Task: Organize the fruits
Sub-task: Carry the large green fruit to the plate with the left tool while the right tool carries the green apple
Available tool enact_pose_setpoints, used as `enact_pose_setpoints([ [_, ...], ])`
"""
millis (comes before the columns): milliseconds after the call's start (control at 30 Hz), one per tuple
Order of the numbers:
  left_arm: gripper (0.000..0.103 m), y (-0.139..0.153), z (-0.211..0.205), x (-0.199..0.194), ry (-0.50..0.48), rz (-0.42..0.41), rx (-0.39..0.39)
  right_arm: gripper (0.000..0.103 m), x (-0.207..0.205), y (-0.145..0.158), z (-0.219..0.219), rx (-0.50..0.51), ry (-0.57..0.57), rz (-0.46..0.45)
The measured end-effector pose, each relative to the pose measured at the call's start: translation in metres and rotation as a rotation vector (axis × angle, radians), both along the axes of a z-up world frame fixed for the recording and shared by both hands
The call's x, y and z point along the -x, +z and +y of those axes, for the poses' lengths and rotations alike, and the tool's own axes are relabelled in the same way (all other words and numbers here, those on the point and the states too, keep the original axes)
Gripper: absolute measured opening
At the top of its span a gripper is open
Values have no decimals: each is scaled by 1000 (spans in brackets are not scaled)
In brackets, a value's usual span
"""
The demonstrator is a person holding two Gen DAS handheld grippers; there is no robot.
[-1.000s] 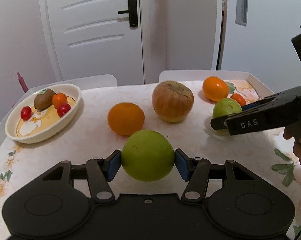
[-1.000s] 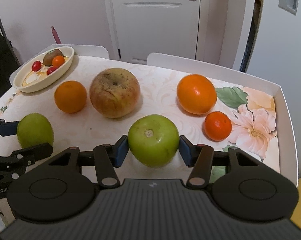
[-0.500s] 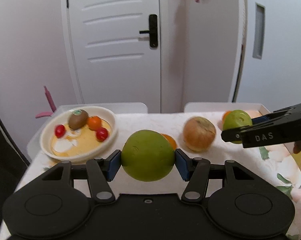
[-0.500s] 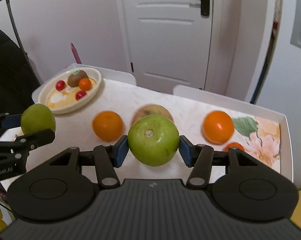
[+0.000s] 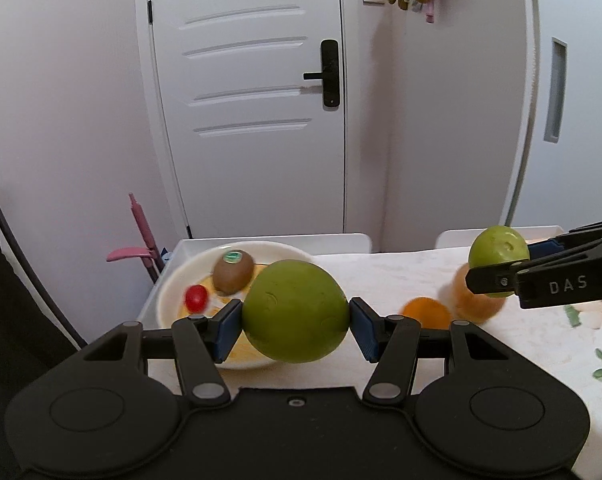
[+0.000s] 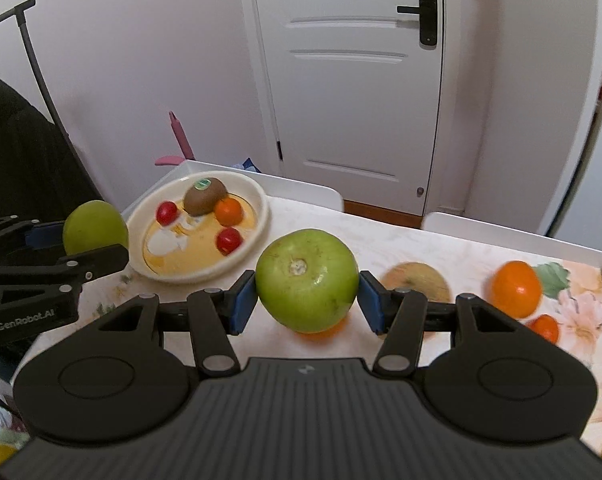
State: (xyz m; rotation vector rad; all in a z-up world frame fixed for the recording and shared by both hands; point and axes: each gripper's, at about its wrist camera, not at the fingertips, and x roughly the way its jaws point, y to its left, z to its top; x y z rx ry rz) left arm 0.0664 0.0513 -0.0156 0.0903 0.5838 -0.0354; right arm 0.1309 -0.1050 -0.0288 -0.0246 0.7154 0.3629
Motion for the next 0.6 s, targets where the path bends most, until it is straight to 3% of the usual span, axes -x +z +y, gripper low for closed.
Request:
enact_pose_setpoints([
  [600,62,-41,89,-70,-116,85,-32,69,-43,-21,91,-3,-105,48],
])
